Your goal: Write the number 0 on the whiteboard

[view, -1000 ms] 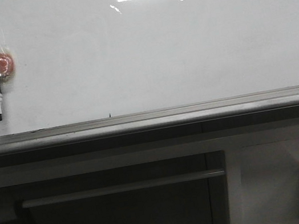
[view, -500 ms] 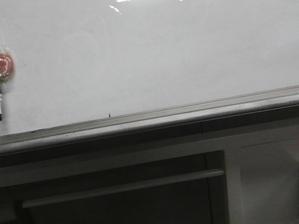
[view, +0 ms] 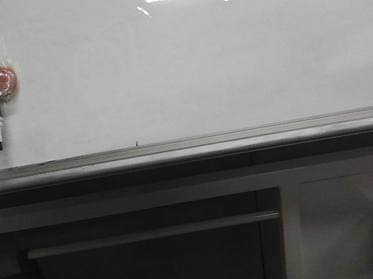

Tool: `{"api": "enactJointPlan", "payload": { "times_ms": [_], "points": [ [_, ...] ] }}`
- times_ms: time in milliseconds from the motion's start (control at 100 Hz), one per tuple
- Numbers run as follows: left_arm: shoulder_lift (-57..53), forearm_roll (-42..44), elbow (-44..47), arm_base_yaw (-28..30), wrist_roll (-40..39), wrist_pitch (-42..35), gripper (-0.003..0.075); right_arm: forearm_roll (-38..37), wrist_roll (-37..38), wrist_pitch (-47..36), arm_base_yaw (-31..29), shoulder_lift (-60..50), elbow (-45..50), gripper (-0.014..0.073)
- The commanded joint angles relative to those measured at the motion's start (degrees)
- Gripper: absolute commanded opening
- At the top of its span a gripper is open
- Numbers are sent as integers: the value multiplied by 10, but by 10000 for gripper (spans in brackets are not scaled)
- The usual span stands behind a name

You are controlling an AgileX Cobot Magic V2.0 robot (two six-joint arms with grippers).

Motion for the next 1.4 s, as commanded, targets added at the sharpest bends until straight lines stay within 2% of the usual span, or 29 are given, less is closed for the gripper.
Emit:
{"api": "enactJointPlan", "payload": {
  "times_ms": [0,80,200,290,480,670,880,1030,1180,1390],
  "points": [
    [17,-2,-2,-3,-1,-94,254,-5,-2,-34,1,6,-22,-55],
    [32,4,1,-12,3,-107,287,-5,-2,-32,1,6,-22,-55],
    [65,13,1,-55,12,-111,434,-5,-2,-32,1,6,-22,-55],
    [90,-4,1,-95,9,-140,491,-5,-2,-32,1,6,-22,-55],
    [183,-21,1,-191,12,-225,491,-5,-2,-32,1,6,-22,-55],
    [299,-26,1,-251,9,-318,491,-5,-2,-26,1,6,-22,-55],
    [396,-73,0,-254,9,-376,491,-5,-2,-11,1,6,-22,-55],
    [426,-77,-2,-254,-25,-433,489,-5,-2,-11,1,6,-22,-55],
    [447,-77,-16,-254,-25,-441,437,-5,-2,-11,1,6,-22,-55],
    [479,-80,-24,-254,-39,-447,419,-5,-2,-11,1,6,-22,-55]
  ]
}}
